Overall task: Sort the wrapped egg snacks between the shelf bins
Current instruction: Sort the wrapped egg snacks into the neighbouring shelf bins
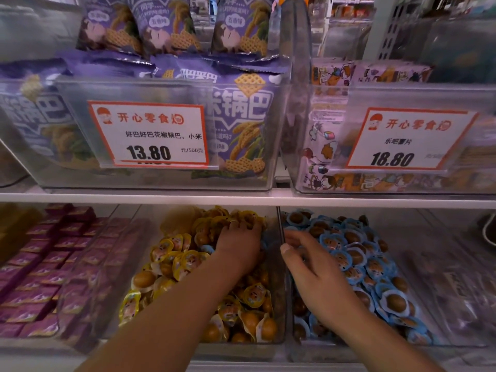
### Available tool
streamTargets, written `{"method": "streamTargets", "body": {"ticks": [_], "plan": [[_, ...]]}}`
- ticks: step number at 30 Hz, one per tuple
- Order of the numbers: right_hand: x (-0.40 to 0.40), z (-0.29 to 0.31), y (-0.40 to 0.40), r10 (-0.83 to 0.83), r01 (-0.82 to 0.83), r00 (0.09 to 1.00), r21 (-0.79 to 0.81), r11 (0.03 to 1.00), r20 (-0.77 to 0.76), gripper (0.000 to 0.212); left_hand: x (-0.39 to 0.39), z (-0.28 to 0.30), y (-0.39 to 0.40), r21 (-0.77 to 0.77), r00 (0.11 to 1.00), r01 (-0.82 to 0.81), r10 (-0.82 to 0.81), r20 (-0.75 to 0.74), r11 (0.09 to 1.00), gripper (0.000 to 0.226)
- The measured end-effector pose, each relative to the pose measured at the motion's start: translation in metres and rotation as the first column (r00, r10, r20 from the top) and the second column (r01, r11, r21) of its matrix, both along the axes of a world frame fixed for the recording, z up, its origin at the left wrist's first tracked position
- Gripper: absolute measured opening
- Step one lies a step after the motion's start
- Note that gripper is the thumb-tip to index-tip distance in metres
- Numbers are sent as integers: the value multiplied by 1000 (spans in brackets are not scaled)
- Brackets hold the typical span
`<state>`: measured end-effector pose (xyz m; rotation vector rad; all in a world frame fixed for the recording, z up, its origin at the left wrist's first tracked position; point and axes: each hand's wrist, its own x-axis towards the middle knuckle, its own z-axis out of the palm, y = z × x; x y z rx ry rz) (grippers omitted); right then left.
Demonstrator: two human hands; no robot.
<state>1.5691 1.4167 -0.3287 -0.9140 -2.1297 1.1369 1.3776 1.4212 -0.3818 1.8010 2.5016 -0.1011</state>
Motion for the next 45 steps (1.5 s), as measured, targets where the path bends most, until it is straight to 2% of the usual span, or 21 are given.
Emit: {"method": "streamTargets", "body": {"ticks": [4,7,10,13,16,19,20,21,22,24,25,27,30,32,33,34,35,37,38,42,45], "plan": [[0,-1,0,-3,3,1000,3,1000,1,38,-10,-3,-3,47,997,-5,1,81,999,72],[-1,-2,0,-5,5,1000,-1,1000,0,38,-8,-3,0,-14,994,-6,7,110,1000,76],[-1,-3,1,-2,2,1000,-10,1000,-7,35,-4,2,6,-55,997,50,-47,66,997,59],[-1,-4,2,2,-2,1000,-12,1000,-11,34,-4,6,3,5,993,99,-99,70,995,46],[-1,-6,5,18,-18,1000,5,1000,-3,32,-16,21,-14,147,934,7,-59,351,989,37],[-1,-8,5,11,-11,1000,43,999,5,24,-22,48,-36,312,715,-208,-74,695,927,14],[-1,-7,5,-5,4,1000,76,997,12,24,-20,57,-47,339,599,-331,-82,797,881,12],[-1,-4,4,-32,30,999,131,991,14,26,-16,65,-59,299,411,-466,-95,906,833,14],[0,0,2,-70,69,998,200,977,-3,28,-12,71,-73,184,139,-563,-127,982,806,15],[0,12,-6,-123,154,985,297,942,-120,29,-1,81,-102,-54,-364,-522,-165,917,851,21],[0,18,-15,-117,171,976,313,934,-184,27,5,85,-117,-117,-504,-458,-149,851,881,22],[-4,31,-37,-65,137,964,271,953,-258,24,16,87,-137,-160,-593,-386,-111,797,909,26],[-23,44,-73,-8,-39,943,-134,990,-332,22,31,86,-150,-181,-567,-428,-107,817,885,30],[-41,44,-90,-84,-66,949,-452,889,-303,23,37,85,-154,-181,-524,-541,-162,836,821,29],[-50,40,-94,-133,-64,954,-618,784,-268,23,38,85,-156,-162,-484,-616,-208,850,771,28],[-58,38,-99,-171,-92,951,-768,634,-256,29,39,82,-158,-115,-400,-694,-249,882,711,26],[-65,38,-104,-207,-134,944,-872,471,-257,36,39,78,-160,-32,-255,-759,-252,934,650,23],[-74,36,-107,-307,-240,898,-937,254,-314,46,38,72,-163,252,155,-775,-213,965,579,21],[-77,35,-106,-364,-280,867,-937,208,-340,48,37,67,-163,381,305,-726,-229,924,573,19],[-86,35,-100,-461,-330,808,-930,160,-366,49,28,59,-164,563,587,-485,-228,777,670,20],[-92,37,-97,-419,-395,796,-899,190,-438,44,16,60,-166,728,883,-240,-167,439,642,27]]}}
